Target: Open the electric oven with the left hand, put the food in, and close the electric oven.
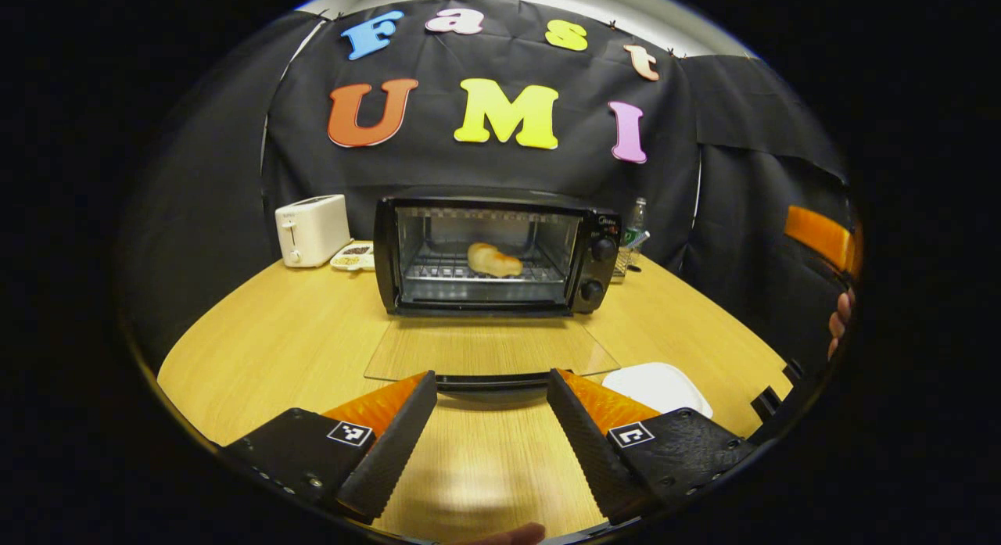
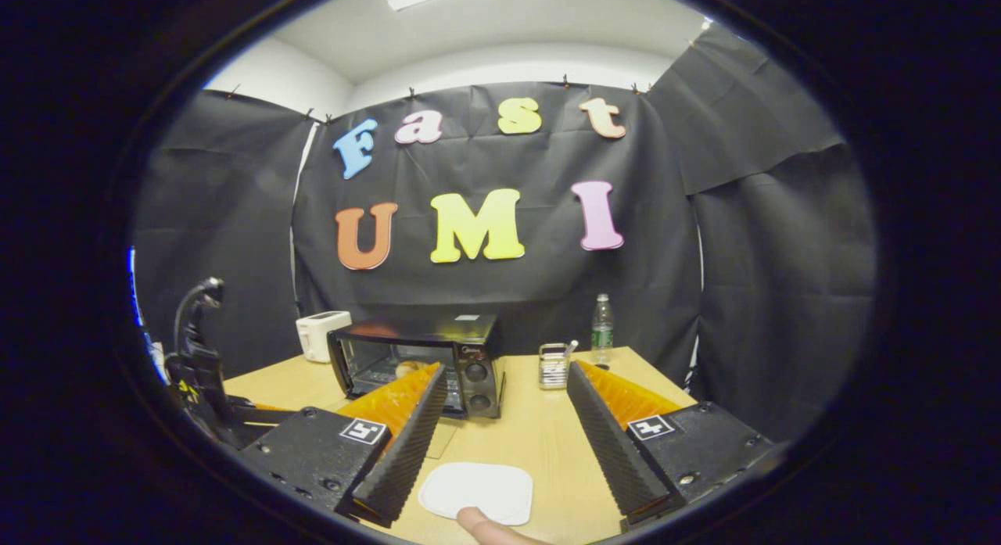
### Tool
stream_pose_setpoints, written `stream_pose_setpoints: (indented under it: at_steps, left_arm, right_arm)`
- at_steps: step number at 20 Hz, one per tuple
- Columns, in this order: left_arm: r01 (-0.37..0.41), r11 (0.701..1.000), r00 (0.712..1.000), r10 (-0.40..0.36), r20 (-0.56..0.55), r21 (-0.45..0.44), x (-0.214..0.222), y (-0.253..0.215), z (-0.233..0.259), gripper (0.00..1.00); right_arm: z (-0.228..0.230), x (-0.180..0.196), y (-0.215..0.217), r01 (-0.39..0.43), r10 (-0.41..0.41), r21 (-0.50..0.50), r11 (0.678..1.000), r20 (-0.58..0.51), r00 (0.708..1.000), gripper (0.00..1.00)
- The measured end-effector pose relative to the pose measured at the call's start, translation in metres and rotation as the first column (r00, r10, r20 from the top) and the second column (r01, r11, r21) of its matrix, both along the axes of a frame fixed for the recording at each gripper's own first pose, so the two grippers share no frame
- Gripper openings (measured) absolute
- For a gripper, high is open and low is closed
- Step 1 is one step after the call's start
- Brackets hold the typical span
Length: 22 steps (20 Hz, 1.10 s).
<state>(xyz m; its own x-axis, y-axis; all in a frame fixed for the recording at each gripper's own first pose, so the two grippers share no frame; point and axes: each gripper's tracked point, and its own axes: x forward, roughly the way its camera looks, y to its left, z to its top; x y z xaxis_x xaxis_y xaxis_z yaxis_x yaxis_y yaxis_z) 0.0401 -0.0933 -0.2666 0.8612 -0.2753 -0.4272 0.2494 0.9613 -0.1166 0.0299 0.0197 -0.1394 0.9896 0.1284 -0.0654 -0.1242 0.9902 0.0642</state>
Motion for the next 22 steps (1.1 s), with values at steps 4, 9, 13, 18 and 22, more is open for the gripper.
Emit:
stream_pose_setpoints:
  at_steps: [4,9,13,18,22]
  left_arm:
    - [0.016,0.998,0.997,-0.012,-0.078,0.057,0.001,-0.012,-0.028,0.94]
    - [0.017,0.996,0.991,-0.005,-0.132,0.085,0.009,-0.02,-0.041,0.94]
    - [0.009,0.986,0.986,0.019,-0.167,0.168,0.012,-0.024,-0.051,0.95]
    - [-0.023,0.984,0.981,0.056,-0.185,0.179,0.027,-0.027,-0.057,0.96]
    - [-0.036,0.987,0.974,0.069,-0.215,0.155,0.03,-0.03,-0.061,0.96]
  right_arm:
    - [0.021,-0.021,-0.035,0.069,-0.068,-0.024,0.997,0.042,0.997,0.92]
    - [0.03,-0.041,-0.048,0.078,-0.075,-0.038,0.996,0.071,0.995,0.92]
    - [0.025,-0.04,-0.053,0.085,-0.083,-0.034,0.996,0.06,0.995,0.92]
    - [0.014,-0.038,-0.054,0.069,-0.069,-0.006,0.998,0.029,0.997,0.92]
    - [0.018,-0.044,-0.058,0.065,-0.065,0.0,0.998,0.058,0.996,0.92]
